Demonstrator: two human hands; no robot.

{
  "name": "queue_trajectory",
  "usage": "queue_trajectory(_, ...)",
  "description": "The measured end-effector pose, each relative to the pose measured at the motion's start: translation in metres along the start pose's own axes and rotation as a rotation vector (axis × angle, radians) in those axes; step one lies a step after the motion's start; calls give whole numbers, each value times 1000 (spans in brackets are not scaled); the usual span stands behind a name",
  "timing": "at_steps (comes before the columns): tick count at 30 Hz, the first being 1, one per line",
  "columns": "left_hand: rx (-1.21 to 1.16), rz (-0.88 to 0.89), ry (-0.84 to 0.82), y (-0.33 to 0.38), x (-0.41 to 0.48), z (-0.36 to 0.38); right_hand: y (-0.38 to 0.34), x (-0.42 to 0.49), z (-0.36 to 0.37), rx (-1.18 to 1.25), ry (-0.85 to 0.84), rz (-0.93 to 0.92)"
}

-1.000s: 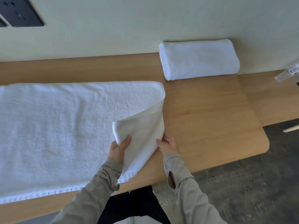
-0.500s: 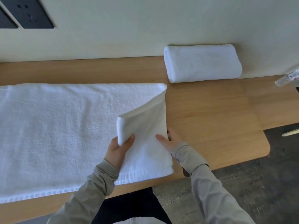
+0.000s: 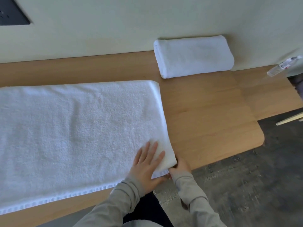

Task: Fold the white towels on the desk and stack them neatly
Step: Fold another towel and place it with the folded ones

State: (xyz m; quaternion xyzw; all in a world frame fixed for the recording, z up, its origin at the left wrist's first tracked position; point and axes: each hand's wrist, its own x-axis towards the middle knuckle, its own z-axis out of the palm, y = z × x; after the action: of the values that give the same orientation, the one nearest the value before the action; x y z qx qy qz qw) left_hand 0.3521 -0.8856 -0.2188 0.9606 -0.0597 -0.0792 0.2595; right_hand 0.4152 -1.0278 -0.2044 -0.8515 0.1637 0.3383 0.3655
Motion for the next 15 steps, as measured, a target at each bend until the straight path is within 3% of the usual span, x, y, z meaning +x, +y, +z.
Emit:
queue_trajectory(5, 214, 46, 6, -1, 1, 6, -1, 0, -9, 437, -59, 182)
queue_trajectory(8, 260, 28, -6, 3, 1, 7, -6, 0, -13, 558, -84, 336)
queue_trajectory(12, 230, 29, 4, 4, 2, -2, -1, 0, -6, 204, 30, 56)
queue_trajectory(15, 148, 0, 105, -13, 10, -19, 2, 7, -14, -11, 3, 4)
